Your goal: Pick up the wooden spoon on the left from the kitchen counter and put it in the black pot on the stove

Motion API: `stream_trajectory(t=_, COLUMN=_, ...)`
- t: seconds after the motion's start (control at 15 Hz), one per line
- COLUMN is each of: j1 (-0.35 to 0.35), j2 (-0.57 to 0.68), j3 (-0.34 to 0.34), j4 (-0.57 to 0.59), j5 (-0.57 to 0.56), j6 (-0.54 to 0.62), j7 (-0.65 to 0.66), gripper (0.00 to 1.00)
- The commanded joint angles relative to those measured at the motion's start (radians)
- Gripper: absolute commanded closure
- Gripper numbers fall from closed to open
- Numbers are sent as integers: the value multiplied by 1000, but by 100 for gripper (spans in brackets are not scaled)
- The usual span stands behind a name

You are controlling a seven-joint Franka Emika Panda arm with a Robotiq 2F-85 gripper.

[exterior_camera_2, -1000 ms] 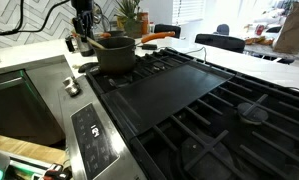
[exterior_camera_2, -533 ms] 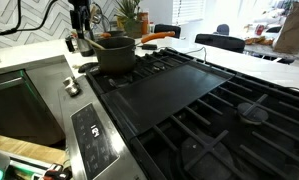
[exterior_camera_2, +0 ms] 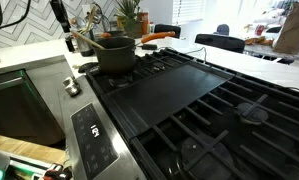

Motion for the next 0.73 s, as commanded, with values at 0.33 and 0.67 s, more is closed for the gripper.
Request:
stream_trajectory(t=0.33, j1=97, j2=-147, j3=104, j4=-203, j5=-139, j6=178, j7=-167, gripper=0)
stream_trajectory(t=0.67, j1=93, j2=-122, j3=114, j4=-172, j5=-124, j6=155, j7=-147, gripper=0)
